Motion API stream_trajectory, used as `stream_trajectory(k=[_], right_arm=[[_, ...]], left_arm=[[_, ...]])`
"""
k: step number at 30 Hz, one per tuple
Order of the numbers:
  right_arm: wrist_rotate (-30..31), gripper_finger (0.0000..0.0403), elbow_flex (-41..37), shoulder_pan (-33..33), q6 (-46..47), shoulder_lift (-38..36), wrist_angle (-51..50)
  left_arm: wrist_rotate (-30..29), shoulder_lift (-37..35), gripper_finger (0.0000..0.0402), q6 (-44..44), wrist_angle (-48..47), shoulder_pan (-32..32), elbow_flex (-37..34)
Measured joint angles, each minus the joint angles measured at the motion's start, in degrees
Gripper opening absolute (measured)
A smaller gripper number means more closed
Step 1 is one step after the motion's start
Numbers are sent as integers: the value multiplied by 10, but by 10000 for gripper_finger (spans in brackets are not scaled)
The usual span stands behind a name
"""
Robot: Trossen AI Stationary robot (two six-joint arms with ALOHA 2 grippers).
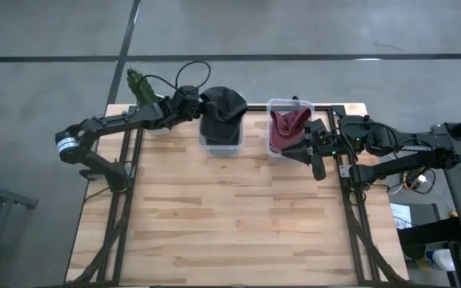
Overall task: Pick & Place hat
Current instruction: Put the black cap into the left transparent bin
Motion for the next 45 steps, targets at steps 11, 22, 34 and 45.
stream_trajectory(k=[11,22,34,45], right_arm=[[2,63,0,0,-1,0,-1],[4,63,0,0,-5,0,-1],[8,63,0,0,-2,0,2],[8,63,0,0,2,7,15]], left_arm=[[-79,-71,158,54,27,-2,0],[-5,-46,158,55,0,-13,5],[-9,-44,158,159,-90,10,30],[-3,21,158,124,-126,10,32]])
